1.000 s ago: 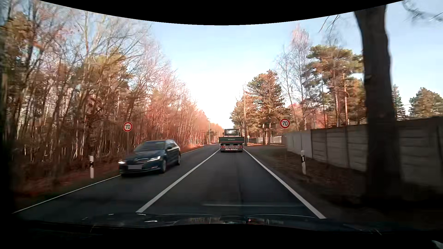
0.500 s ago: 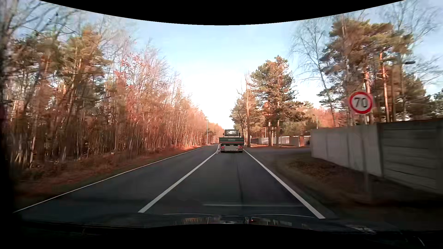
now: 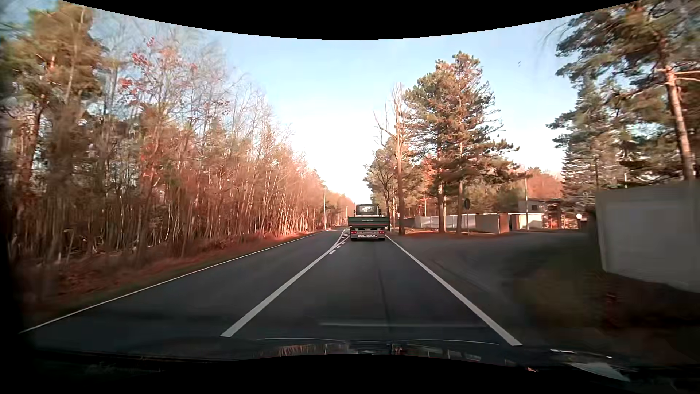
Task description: Follow the waypoints while adhering to traffic rules and regulations
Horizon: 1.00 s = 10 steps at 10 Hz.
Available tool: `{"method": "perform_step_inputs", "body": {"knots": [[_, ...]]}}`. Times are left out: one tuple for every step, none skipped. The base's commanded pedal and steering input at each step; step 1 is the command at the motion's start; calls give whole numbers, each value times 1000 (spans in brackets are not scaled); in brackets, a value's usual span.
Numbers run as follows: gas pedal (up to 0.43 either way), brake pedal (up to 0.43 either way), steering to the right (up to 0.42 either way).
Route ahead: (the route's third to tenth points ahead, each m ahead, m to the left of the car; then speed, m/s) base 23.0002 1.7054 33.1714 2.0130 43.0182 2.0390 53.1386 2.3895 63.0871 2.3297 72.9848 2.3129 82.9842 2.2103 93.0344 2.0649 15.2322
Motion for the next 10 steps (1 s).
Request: {"method": "perform_step_inputs", "body": {"knots": [[87,0,-5],[87,0,-5],[87,0,-5],[87,0,-5],[87,0,-4],[87,0,-4],[87,0,-4],[87,0,-5],[87,0,-4],[87,0,-4]]}}
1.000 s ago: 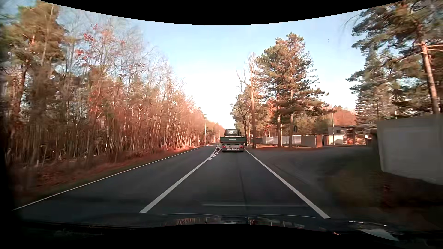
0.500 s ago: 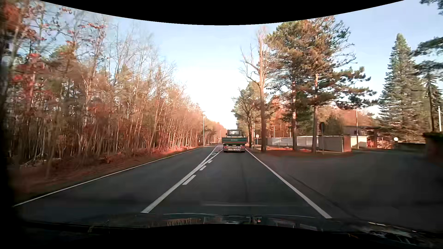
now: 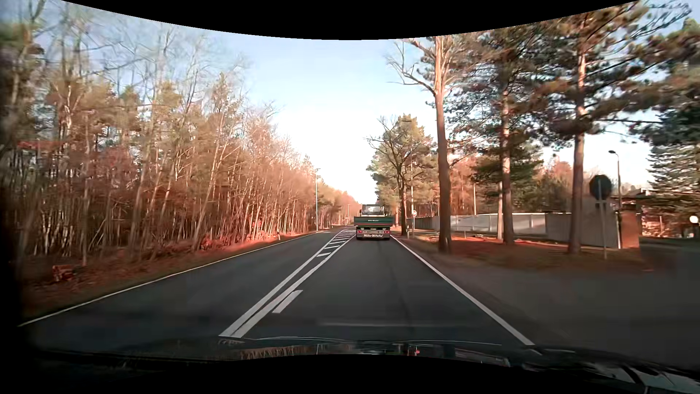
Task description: Follow the waypoints while adhering to traffic rules and regulations
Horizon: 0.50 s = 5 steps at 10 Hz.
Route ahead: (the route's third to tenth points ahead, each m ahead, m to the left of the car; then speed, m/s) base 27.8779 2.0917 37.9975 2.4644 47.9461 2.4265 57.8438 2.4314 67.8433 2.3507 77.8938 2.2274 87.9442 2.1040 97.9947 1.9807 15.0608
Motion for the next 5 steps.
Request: {"method": "perform_step_inputs", "body": {"knots": [[87,0,-1],[87,0,0],[87,0,0],[87,0,0],[87,0,0]]}}
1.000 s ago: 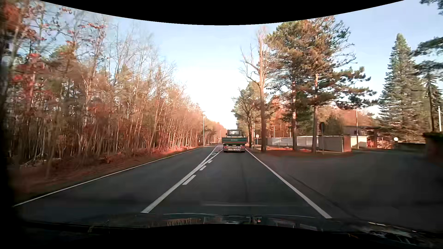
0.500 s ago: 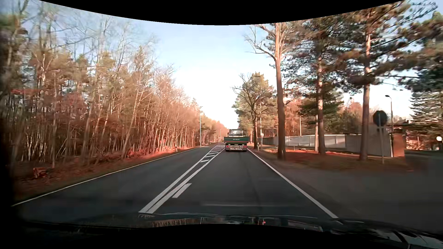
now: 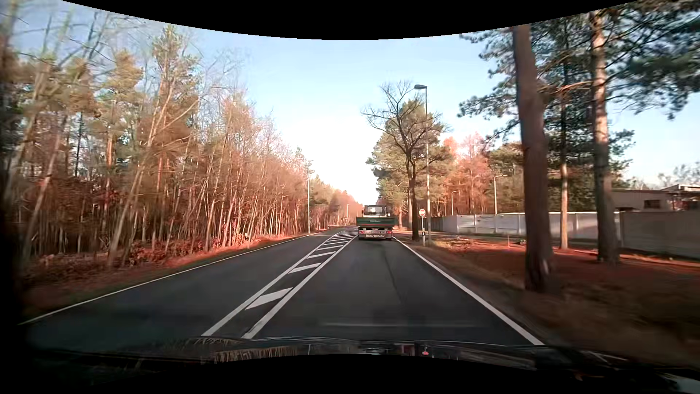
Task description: Follow the waypoints while adhering to traffic rules and regulations
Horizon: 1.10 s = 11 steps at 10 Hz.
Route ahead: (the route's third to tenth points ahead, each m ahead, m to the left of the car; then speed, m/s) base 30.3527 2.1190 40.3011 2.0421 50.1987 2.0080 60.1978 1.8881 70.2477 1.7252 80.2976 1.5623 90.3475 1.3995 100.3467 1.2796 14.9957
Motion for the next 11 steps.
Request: {"method": "perform_step_inputs", "body": {"knots": [[87,0,0],[87,0,1],[87,0,1],[87,0,1],[87,0,1],[87,0,1],[87,0,1],[87,0,1],[87,0,1],[87,0,1],[87,0,1]]}}
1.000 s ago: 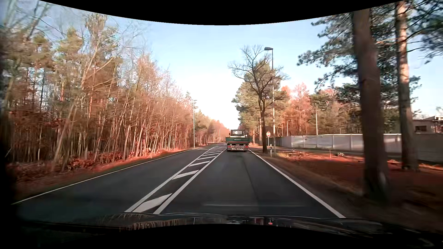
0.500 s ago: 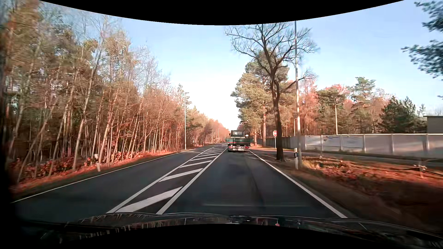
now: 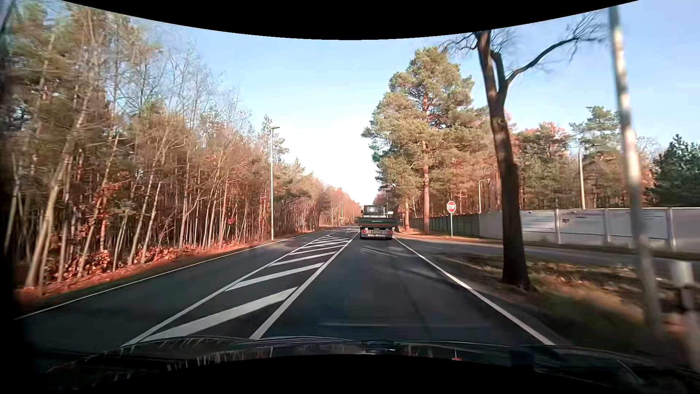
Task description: Follow the waypoints while adhering to traffic rules and regulations
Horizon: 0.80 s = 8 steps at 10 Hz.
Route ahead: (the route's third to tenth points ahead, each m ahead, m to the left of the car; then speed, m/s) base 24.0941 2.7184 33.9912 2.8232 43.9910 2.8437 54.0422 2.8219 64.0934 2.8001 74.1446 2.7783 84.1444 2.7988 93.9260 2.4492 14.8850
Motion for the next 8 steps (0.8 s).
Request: {"method": "perform_step_inputs", "body": {"knots": [[98,0,1],[98,0,1],[98,0,1],[98,0,1],[98,0,1],[98,0,1],[98,0,1],[98,0,1]]}}
